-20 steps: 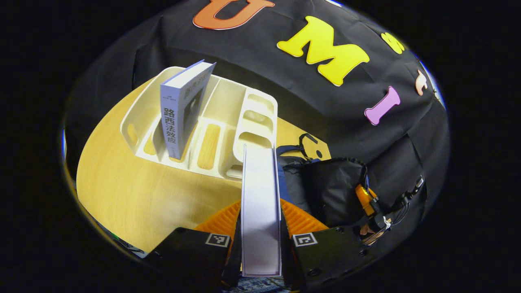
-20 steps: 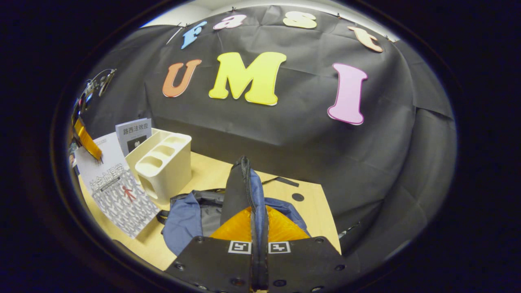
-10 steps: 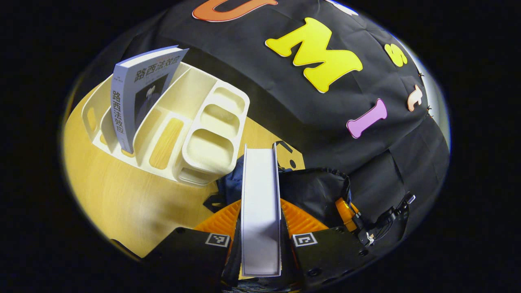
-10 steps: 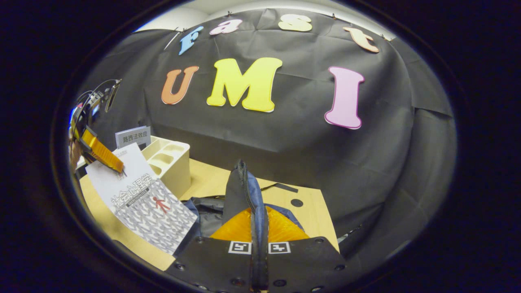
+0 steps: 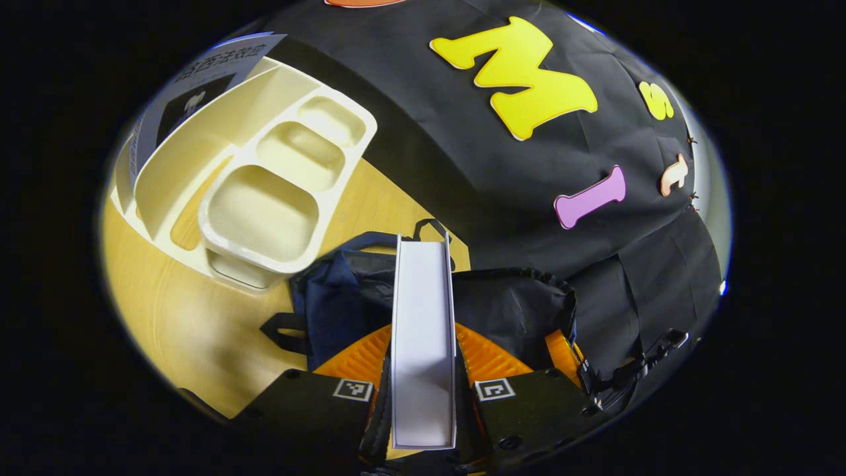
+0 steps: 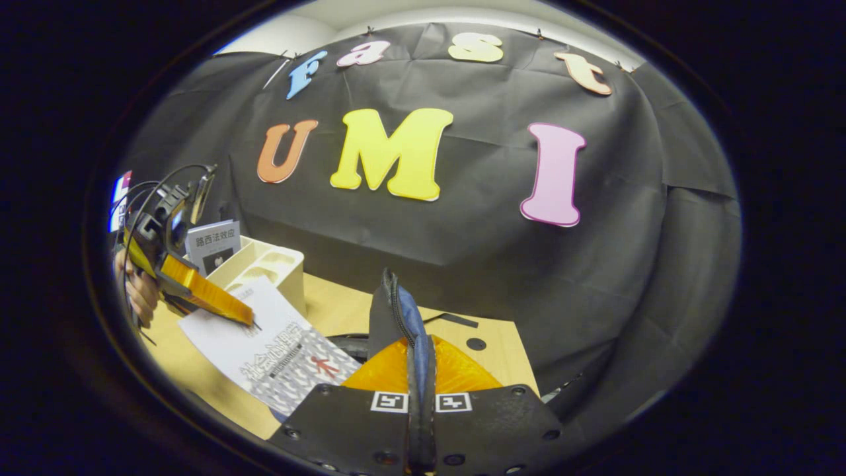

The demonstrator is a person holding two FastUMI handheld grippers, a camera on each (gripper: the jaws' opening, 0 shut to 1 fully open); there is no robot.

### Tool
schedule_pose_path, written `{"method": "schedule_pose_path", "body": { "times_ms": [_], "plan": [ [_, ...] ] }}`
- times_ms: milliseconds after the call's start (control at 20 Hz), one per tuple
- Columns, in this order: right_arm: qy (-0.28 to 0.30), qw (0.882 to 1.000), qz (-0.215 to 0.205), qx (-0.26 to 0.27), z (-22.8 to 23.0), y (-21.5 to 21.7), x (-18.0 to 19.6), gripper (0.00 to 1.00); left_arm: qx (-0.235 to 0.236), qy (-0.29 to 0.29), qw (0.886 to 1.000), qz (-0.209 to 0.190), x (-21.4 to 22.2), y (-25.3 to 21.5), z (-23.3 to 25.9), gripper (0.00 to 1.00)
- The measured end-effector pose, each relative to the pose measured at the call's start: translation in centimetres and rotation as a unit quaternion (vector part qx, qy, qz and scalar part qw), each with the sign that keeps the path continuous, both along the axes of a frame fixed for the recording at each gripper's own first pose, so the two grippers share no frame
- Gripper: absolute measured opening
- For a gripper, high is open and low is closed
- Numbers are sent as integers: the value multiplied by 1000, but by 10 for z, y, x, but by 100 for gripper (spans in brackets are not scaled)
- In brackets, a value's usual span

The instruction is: Open the schoolbag, grab two books from the bookshelf and put them into the schoolbag.

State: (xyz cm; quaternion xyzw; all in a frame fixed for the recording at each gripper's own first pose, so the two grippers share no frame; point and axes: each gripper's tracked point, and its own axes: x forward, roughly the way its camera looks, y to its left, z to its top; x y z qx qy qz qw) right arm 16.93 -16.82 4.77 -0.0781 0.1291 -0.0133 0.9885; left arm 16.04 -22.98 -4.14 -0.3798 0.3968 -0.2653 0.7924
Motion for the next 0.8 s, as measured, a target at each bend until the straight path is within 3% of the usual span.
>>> {"method": "schedule_pose_path", "body": {
  "times_ms": [300, 800],
  "plan": [
    [-9, 1000, -12, 21, 5, -12, -9, 0, 4, 8, 1000, -1, 15, -55, -27, 42],
    [-37, 998, -6, 46, 21, -7, -22, 0, 32, -79, 993, 83, 23, -99, -59, 42]
  ]
}}
